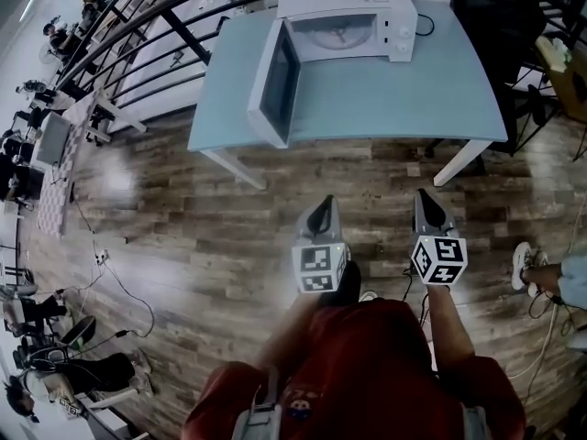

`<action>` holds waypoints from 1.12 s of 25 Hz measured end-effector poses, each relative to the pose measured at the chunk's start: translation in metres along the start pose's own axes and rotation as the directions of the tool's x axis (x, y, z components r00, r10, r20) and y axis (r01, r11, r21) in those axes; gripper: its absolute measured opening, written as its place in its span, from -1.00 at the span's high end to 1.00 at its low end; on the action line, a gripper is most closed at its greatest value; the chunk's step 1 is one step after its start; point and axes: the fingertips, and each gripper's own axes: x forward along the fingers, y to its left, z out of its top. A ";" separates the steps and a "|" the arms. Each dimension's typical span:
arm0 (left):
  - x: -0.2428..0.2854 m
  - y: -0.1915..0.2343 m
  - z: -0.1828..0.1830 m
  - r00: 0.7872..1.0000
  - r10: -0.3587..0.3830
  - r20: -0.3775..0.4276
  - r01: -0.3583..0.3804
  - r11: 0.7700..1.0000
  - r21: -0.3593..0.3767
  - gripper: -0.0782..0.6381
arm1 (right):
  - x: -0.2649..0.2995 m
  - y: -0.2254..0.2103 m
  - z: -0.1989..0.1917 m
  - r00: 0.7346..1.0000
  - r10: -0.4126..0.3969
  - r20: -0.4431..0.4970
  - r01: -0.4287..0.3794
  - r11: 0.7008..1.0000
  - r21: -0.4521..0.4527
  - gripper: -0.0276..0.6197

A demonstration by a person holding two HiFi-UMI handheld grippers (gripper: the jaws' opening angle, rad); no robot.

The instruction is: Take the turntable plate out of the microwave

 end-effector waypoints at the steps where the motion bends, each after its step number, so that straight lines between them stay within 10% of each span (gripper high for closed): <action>1: 0.007 0.007 0.001 1.000 0.001 -0.005 -0.001 1.000 -0.001 0.78 | 0.010 0.001 0.002 1.000 0.002 -0.003 -0.002 1.000 -0.003 0.91; 28: 0.174 0.169 0.063 0.997 -0.076 -0.002 0.075 0.997 -0.025 0.78 | 0.244 0.048 0.075 0.999 -0.031 -0.033 0.029 0.998 -0.053 0.91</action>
